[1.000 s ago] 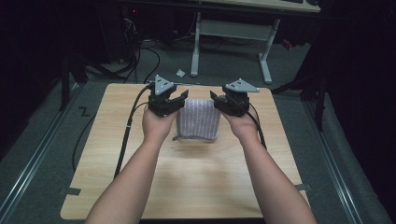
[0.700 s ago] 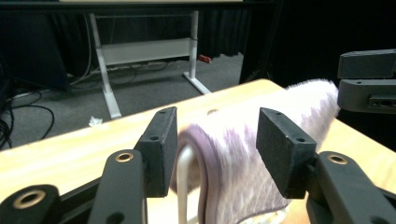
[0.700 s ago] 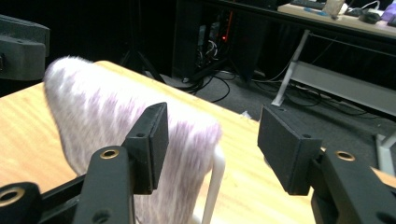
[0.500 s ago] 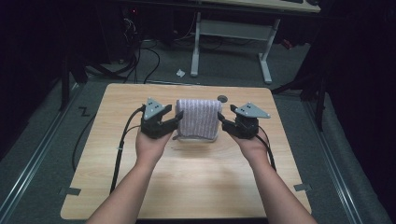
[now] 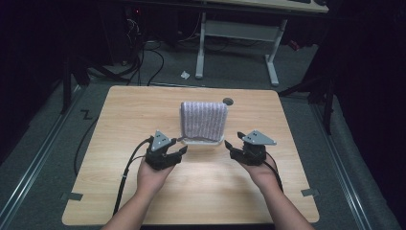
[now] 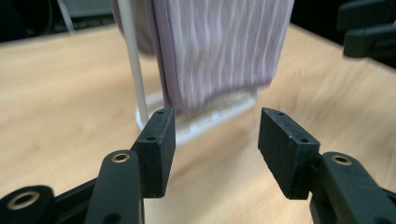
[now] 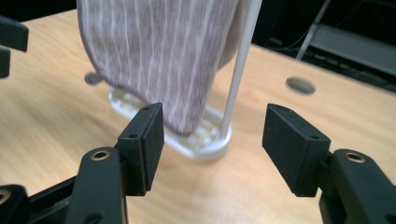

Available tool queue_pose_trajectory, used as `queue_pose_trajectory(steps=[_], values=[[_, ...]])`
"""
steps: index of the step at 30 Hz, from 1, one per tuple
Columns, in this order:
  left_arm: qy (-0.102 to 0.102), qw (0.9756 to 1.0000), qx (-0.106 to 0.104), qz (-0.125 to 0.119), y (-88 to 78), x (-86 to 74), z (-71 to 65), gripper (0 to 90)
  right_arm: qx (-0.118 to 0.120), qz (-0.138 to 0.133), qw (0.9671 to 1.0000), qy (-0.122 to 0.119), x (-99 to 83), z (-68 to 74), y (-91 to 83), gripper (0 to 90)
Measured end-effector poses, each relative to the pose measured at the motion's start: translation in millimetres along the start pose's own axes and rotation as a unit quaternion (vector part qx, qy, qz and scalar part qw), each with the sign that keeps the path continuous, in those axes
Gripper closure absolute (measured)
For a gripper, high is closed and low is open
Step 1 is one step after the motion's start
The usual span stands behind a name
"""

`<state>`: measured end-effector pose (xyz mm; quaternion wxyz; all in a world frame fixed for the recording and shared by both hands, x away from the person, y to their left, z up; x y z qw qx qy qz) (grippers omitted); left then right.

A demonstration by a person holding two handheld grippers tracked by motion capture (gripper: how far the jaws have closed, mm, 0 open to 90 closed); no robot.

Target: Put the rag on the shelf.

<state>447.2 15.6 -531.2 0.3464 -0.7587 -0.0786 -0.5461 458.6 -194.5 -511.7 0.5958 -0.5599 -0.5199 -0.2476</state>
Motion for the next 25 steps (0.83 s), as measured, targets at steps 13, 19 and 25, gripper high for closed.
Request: queue_pose_trajectory(steps=[13, 19, 25], values=[[0.008, 0.9943, -0.023, 0.104, -44.2, -99.3, -34.1, 37.5, 0.003, 0.047, 0.9988, 0.008, -102.6, 5.6, -55.3, 39.6], [-0.041, 0.9943, -0.032, 0.093, -42.4, -100.9, -18.1, 35.7, 0.011, 0.073, 0.9969, 0.028, -108.9, 6.5, -43.2, 34.8], [-0.083, 0.9922, -0.044, 0.082, -43.4, -103.0, -13.7, 30.0, 0.013, 0.069, 0.996, 0.055, -106.1, 7.5, -43.4, 33.3]])
Point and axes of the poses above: each handheld gripper's, and its own axes: y roughly forward along the jaws, x roughly out of its top, z roughly to its left, the point moved 10 cm from there along y, roughly forward along the jaws, and after that the axes turned 11 degrees about -x, right-handed, at the moved point
